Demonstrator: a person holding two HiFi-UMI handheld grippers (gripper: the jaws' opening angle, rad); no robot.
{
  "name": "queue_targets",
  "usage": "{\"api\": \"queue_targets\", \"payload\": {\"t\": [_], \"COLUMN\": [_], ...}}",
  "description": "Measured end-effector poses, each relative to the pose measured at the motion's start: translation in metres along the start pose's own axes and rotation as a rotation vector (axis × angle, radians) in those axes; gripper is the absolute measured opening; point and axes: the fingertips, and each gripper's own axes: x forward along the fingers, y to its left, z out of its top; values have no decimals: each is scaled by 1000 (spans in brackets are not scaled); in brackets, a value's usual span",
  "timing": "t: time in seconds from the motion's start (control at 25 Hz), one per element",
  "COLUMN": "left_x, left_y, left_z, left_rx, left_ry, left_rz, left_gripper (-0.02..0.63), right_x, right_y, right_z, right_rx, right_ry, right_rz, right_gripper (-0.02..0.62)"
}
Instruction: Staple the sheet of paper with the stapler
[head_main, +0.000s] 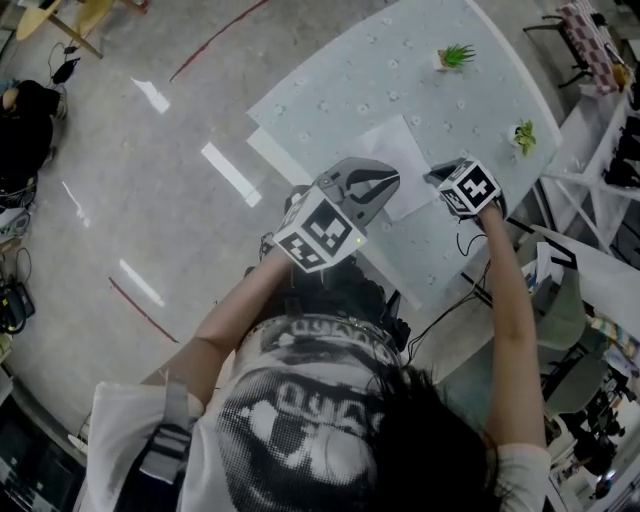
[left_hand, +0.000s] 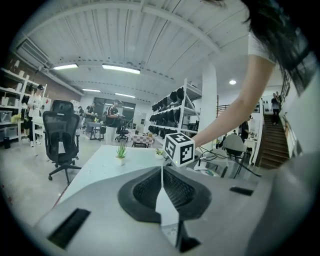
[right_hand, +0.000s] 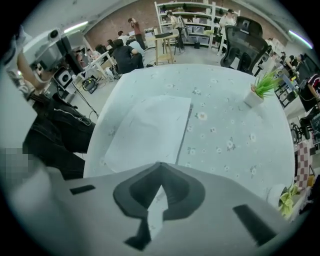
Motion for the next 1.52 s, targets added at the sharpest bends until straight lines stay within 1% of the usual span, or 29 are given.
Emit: {"api": "queue_targets", "payload": {"t": [0.08, 0.16, 0.32, 0.44, 0.72, 0.84, 1.12, 1.32, 1.52], "left_x": [-6, -12, -24, -28, -25, -20, -24, -38, -62], "left_y": [1, 3, 6, 5, -11, -20, -61, -101, -146], "left_z": [1, -1, -3, -5, -10, -13, -17, -20, -20], "left_rx": [26, 37, 28, 38, 55, 65, 82, 106, 134], "left_ry": [14, 29, 39, 47, 67, 71, 80, 95, 98], "left_rz": [-16, -12, 7, -18, -85, -108, -137, -146, -137], "left_gripper": [9, 9, 9, 9, 9, 9, 9, 9, 9], "right_x": [-5, -11, -22, -32, -62, -69, -81, -98, -120], "right_y": [-2, -3, 4, 13, 42, 58, 115, 152, 197], "right_z": [1, 0, 1, 4, 6, 8, -1, -25, -49], "right_rx": [33, 73, 180, 275, 430, 484, 566, 643, 676], "right_ry": [-47, -95, -221, -334, -546, -631, -777, -884, -985], "right_rz": [-6, -26, -58, -96, -196, -226, -271, -334, -383], "right_gripper": [3, 3, 2, 2, 2, 2, 1, 0, 0]}}
